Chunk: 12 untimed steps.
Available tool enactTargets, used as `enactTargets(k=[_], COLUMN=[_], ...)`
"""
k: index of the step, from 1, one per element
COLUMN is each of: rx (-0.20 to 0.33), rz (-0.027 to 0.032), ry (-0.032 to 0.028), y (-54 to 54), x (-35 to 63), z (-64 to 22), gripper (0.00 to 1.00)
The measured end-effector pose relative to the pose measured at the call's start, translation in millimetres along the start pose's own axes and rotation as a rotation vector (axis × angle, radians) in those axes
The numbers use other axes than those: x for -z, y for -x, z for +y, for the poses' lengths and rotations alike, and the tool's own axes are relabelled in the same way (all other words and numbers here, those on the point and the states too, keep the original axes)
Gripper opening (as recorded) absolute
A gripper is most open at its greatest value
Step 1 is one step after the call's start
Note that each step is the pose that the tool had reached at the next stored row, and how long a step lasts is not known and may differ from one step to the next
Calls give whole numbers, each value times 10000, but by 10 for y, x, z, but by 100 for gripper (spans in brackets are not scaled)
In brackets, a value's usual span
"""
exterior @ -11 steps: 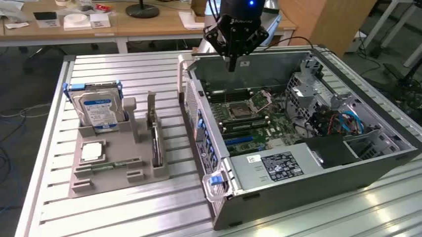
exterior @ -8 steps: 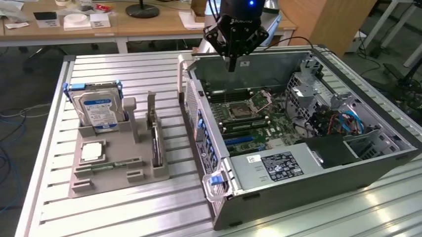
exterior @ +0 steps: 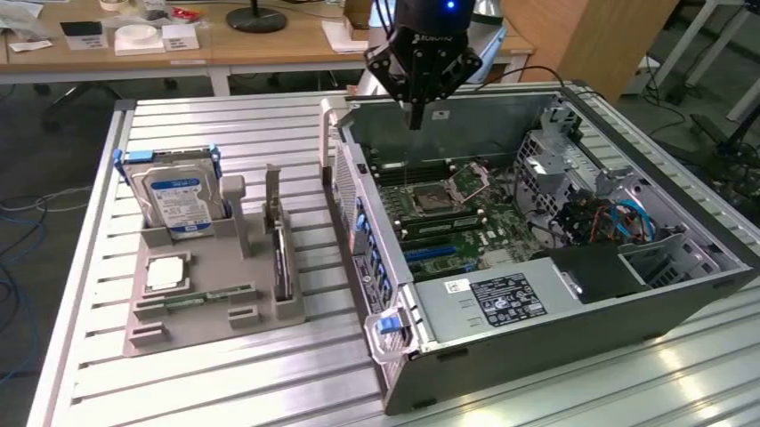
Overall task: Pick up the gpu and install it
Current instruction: 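Reach for the gpu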
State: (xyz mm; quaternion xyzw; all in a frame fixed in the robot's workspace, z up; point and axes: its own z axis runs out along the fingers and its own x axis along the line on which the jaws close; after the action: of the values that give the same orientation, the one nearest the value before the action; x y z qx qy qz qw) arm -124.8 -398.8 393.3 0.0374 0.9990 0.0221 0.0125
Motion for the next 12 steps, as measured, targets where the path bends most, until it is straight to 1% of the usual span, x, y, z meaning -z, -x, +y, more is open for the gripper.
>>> enactTargets(k=[5,12], rx=[0,0], rz=[-1,-1], ry=[0,0], y=[-48,-159], x=[1,4], z=[-4,-12], gripper=[11,11])
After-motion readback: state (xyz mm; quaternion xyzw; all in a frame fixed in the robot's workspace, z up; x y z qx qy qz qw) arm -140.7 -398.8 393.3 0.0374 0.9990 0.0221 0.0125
